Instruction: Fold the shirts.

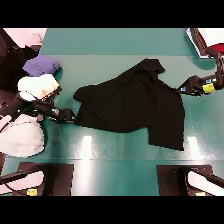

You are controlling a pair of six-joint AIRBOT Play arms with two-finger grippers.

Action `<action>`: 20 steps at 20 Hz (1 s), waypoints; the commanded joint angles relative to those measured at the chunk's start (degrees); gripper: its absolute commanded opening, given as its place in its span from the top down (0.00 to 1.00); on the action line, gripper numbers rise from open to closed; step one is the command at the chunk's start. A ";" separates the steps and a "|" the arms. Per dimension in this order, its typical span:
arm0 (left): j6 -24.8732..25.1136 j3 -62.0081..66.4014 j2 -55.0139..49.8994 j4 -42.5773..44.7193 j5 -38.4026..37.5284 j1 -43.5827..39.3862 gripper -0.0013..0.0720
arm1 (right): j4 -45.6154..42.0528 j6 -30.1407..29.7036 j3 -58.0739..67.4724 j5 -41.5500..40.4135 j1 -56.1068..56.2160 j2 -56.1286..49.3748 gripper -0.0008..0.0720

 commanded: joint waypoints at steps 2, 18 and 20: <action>-3.08 -0.46 -1.25 1.42 3.10 -4.85 0.34 | 0.00 0.02 -2.08 -0.79 0.02 2.89 0.60; -5.90 18.56 5.38 1.75 -1.25 -4.83 0.95 | -11.58 -1.25 -18.95 -7.72 -23.67 -1.49 0.37; -5.95 18.58 5.35 2.03 -1.25 -4.83 0.95 | -7.72 -4.48 -18.93 -9.40 -23.43 -5.79 0.37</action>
